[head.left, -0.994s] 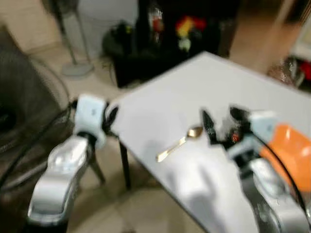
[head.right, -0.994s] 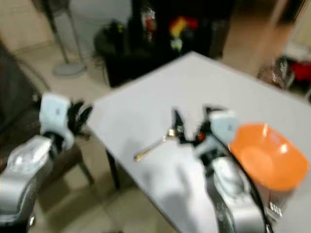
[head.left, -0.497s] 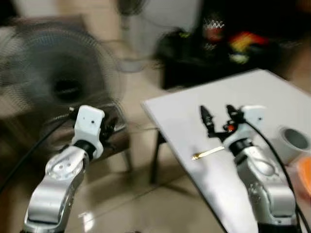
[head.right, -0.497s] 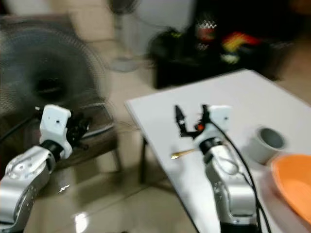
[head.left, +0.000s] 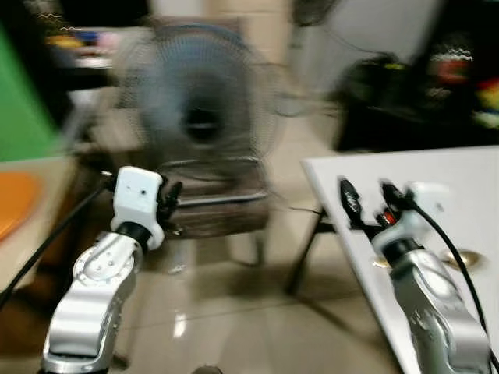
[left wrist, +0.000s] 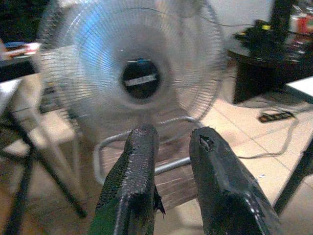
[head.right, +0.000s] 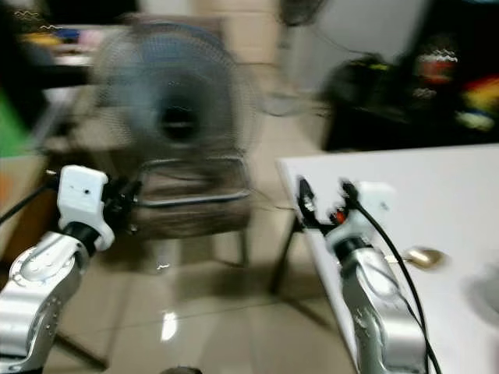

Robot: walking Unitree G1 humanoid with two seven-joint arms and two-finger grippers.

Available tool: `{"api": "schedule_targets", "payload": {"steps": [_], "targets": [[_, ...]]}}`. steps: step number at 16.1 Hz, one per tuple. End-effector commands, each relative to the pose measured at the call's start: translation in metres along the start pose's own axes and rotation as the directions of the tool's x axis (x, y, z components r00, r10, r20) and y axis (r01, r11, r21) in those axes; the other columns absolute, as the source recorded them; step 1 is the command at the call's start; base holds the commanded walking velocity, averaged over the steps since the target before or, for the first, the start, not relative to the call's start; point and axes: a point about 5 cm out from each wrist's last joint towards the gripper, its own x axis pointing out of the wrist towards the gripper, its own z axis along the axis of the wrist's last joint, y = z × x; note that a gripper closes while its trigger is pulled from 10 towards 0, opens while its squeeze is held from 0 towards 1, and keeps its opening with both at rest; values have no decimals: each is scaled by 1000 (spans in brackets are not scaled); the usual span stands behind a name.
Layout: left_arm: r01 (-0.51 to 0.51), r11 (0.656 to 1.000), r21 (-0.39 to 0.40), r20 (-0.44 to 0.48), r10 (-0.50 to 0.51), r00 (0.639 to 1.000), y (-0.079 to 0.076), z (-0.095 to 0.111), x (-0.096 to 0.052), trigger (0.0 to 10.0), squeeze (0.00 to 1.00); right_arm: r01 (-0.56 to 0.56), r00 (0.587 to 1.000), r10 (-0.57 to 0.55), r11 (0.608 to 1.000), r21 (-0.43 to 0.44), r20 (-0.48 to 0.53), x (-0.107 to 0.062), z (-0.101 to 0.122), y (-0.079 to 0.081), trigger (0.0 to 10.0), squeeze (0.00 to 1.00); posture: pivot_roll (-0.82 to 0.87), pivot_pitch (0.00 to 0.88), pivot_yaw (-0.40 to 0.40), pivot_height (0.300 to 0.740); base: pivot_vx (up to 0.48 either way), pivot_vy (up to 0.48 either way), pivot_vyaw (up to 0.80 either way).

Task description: Setting the table

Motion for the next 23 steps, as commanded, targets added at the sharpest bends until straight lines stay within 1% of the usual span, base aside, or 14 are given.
{"api": "schedule_targets", "payload": {"steps": [1, 2, 3, 5, 6, 8, 9, 10, 11, 14, 17, 18, 20, 23], "targets": [[8, 1000, 16, 19, -8, 1000, 1, 6, 3, 10000, 0, -2, 999, 2, 1000, -4, 33, 0, 7, 6, 10000, 1000, 19, 0, -17, 740, 0, 0, 0], [11, 1000, 16, 22, -12, 1000, 0, 6, 4, 10000, 0, 13, 1000, -13, 1000, -2, 25, 0, 5, 7, 10000, 1000, 14, 0, -12, 740, 0, 0, 0], [26, 999, 22, 23, -26, 999, -1, 6, 4, 10000, 0, 17, 1000, -17, 1000, -5, 11, 0, 2, 9, 10000, 0, 16, 0, -12, 740, 0, 0, 0], [35, 999, 4, 26, -36, 999, -3, 6, 5, 10000, 0, 10, 1000, -10, 1000, 18, 3, -1, 0, 13, 10000, 0, 21, 0, -14, 740, 0, 0, 0], [40, 999, -2, 30, -40, 999, -4, 7, 4, 10000, 0, -12, 1000, 12, 1000, 22, -3, -2, -1, 18, 10000, 0, 26, 0, -17, 740, 0, 0, 0], [42, 999, -2, 31, -42, 999, -4, 8, 3, 10000, 0, -13, 1000, 13, 1000, 5, -27, -1, -4, 19, 10000, 0, 37, 0, -24, 740, 0, 352, 0], [39, 999, 6, 30, -39, 999, -2, 9, 3, 10000, 0, -26, 999, 27, 999, 24, -21, 1, -4, 21, 10000, 0, 38, 0, -27, 740, 0, 368, 0], [35, 999, 6, 29, -35, 999, -1, 8, 2, 10000, 0, -47, 999, 47, 999, 6, -19, 2, -3, 22, 10000, 0, 44, 0, -31, 740, 0, 368, 0], [29, 1000, 3, 30, -29, 999, -1, 8, 1, 10000, 0, -66, 998, 65, 997, -49, -25, 2, -3, 24, 10000, 0, 48, 0, -39, 740, 0, 364, 0], [30, 999, 15, 27, -31, 999, 0, 8, 1, 10000, 0, -86, 996, 84, 995, -57, -33, 4, -3, 27, 10000, 0, 52, 0, -43, 740, 0, 368, 800], [38, 999, 14, 32, -38, 999, 0, 10, 3, 10000, 0, -75, 997, 74, 996, -51, -25, 5, -3, 27, 10000, 0, 48, 0, -39, 740, 0, 368, 715], [46, 999, 13, 37, -46, 998, 0, 11, 3, 10000, 0, -64, 998, 64, 998, -21, -20, 4, -3, 26, 10000, 0, 48, 0, -39, 740, 0, 364, 0], [46, 999, 15, 41, -47, 998, 0, 12, 6, 10000, 0, -58, 998, 58, 998, 3, -17, 5, -3, 26, 10000, 0, 41, 0, -33, 740, 0, 368, 0], [48, 999, 16, 38, -49, 998, -1, 12, 7, 10000, 0, -58, 998, 58, 998, -1, -21, 4, -3, 25, 10000, 0, 36, 0, -26, 740, 0, 366, 0]]}}
